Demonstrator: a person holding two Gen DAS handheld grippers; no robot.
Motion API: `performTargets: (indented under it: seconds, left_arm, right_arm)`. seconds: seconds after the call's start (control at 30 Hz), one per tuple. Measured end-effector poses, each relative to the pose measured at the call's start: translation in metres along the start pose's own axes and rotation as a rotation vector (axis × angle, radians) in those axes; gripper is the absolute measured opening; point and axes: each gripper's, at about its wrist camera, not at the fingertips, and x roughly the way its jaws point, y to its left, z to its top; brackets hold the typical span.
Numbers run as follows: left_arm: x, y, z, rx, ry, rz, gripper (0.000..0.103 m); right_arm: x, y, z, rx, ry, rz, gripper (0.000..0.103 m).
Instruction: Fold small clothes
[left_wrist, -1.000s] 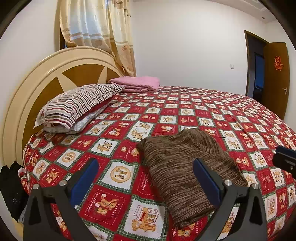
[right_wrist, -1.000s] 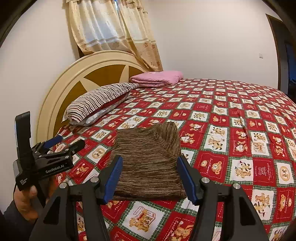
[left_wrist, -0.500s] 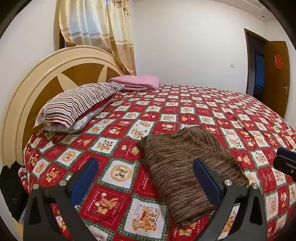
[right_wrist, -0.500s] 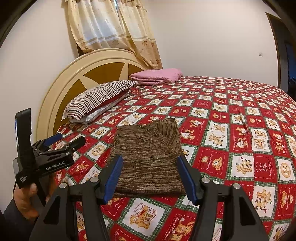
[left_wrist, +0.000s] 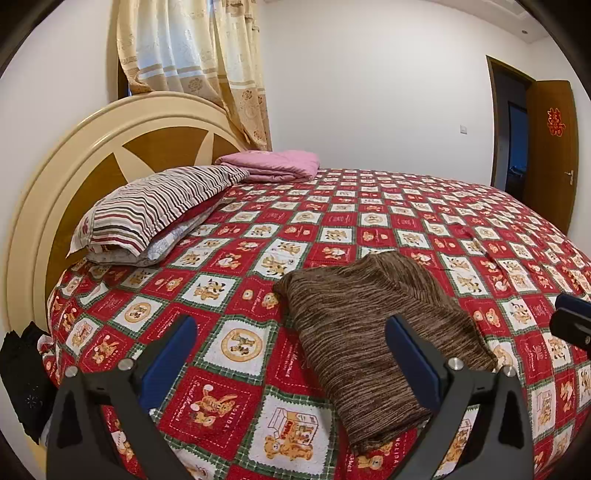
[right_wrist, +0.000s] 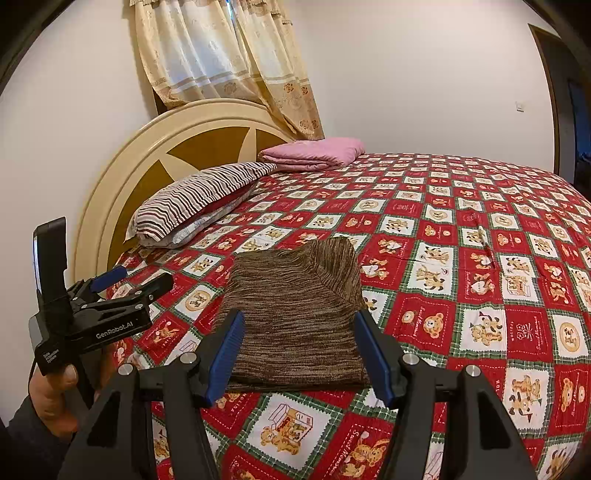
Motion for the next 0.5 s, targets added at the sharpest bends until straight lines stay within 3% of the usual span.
performTargets:
  seconds: [0.5]
  left_arm:
    - [0.0013, -0.0011, -0.001, 0.0, 0.009, -0.001, 0.103]
  right_arm:
    - [-0.0015, 0.001, -0.0005, 0.003, 0.0, 0.001, 0.062]
